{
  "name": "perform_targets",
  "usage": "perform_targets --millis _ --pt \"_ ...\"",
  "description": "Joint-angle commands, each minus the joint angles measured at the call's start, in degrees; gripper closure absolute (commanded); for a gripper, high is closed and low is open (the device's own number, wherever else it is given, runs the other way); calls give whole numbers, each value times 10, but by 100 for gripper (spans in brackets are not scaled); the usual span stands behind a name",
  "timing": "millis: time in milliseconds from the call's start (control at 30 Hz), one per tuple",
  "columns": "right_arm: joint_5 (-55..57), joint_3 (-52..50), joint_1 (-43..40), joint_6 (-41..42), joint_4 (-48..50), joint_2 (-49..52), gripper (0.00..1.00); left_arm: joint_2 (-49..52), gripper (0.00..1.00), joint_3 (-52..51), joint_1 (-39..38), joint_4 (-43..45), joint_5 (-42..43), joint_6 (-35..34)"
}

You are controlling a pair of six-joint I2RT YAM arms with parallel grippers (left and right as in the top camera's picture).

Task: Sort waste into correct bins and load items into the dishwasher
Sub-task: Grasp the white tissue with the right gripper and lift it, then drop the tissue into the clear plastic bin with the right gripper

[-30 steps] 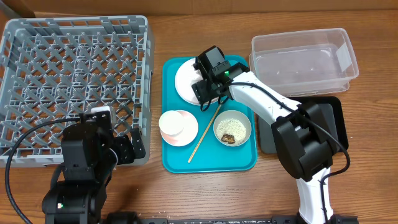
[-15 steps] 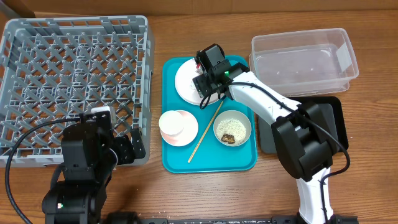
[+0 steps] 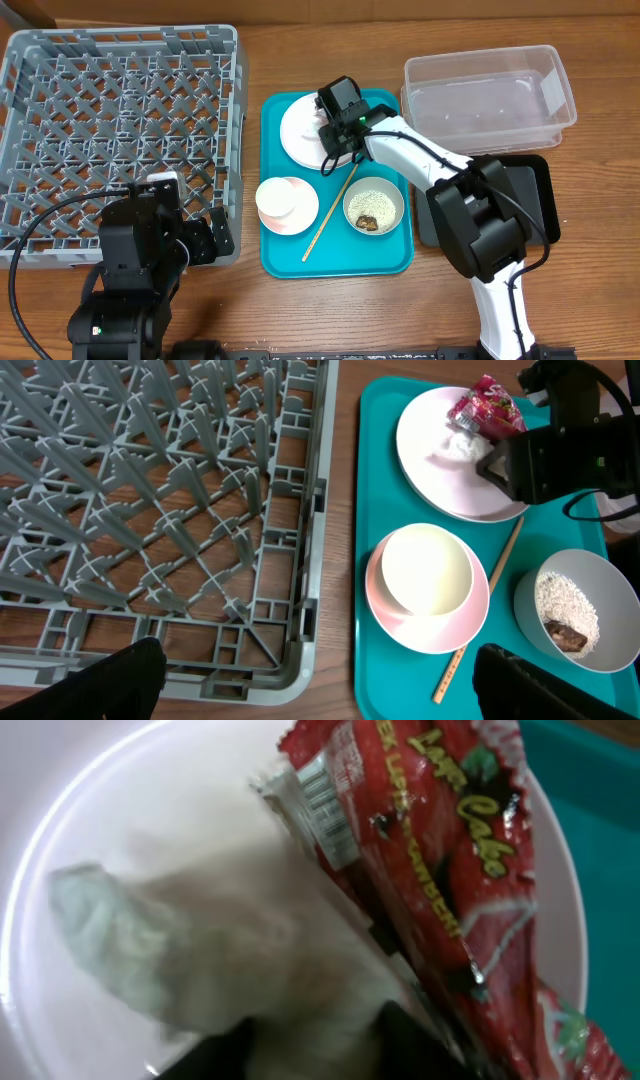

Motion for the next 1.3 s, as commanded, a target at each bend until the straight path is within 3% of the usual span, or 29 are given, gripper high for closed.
perform_targets --millis 0,67,133,400,500,867,933,967,1033,1067,1267 --pt "-16 5 2 6 -14 -9 84 1 0 15 5 -1 8 0" --pt "-16 5 2 6 -23 -20 94 1 0 15 5 0 8 0" --pt "-16 6 2 6 -31 -40 96 1 0 15 5 -1 8 0" --pt "-2 32 -24 6 -74 -173 96 1 0 15 5 -1 8 0" --pt "35 32 -58 37 -74 -210 91 1 0 15 5 -1 8 0" --pt "10 11 -232 141 -93 -204 88 1 0 15 5 -2 8 0" --pt "-31 11 -250 136 -94 -203 81 1 0 15 5 -1 8 0" --pt "-42 11 -255 136 -93 -203 73 1 0 15 5 -1 8 0" --pt "-53 12 -261 136 -94 -203 45 1 0 15 5 -2 8 0" --pt "-57 13 -261 136 -93 -203 37 1 0 15 5 -1 8 0" --pt "-132 16 -237 129 -83 -206 34 1 0 15 5 -1 8 0"
